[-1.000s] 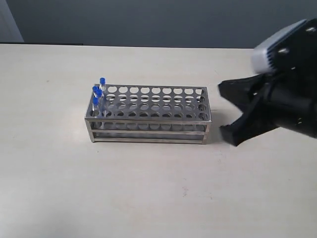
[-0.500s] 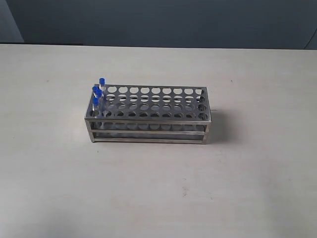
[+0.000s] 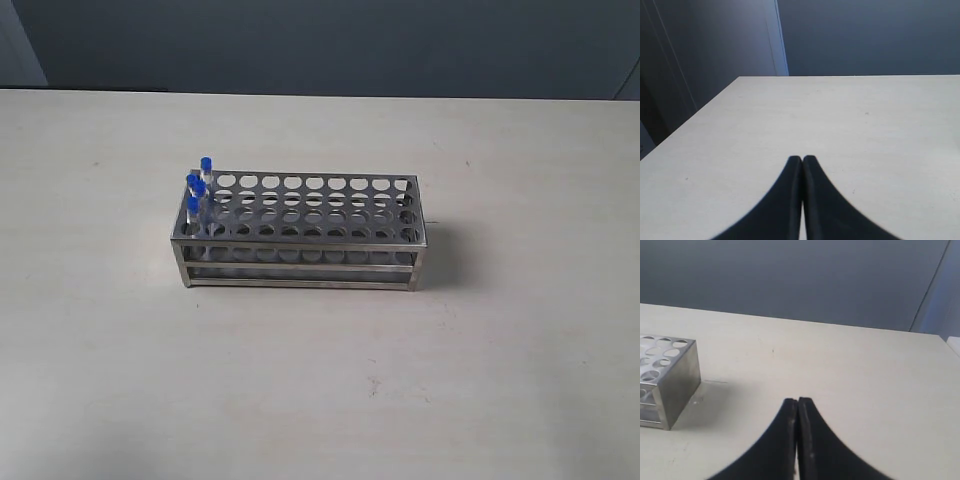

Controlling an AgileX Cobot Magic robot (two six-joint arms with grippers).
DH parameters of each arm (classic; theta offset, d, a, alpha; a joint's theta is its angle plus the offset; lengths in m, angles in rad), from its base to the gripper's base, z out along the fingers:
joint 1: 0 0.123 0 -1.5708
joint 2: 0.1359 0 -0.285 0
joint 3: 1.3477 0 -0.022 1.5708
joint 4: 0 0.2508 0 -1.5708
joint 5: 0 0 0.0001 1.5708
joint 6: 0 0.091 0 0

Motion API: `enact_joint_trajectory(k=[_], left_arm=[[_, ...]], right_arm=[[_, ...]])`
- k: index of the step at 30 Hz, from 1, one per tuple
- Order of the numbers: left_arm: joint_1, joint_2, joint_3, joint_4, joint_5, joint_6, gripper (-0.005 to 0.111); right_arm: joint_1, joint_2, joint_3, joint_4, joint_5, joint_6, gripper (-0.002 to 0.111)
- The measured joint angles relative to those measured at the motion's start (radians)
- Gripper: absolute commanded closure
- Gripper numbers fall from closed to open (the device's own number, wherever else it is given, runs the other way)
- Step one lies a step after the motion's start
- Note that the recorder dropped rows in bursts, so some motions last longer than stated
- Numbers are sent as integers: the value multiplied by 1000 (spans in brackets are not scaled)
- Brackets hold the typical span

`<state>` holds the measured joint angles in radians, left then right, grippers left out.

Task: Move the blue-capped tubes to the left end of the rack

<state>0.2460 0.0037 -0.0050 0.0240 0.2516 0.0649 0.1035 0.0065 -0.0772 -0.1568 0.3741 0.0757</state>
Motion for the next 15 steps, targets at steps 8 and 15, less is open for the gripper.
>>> enact_joint_trajectory(k=[8, 15], left_arm=[[0, 0, 0, 0, 0, 0, 106], [0, 0, 0, 0, 0, 0, 106]], right_arm=[[-68, 0, 73, 1, 2, 5, 108], [-110, 0, 73, 3, 0, 5, 108]])
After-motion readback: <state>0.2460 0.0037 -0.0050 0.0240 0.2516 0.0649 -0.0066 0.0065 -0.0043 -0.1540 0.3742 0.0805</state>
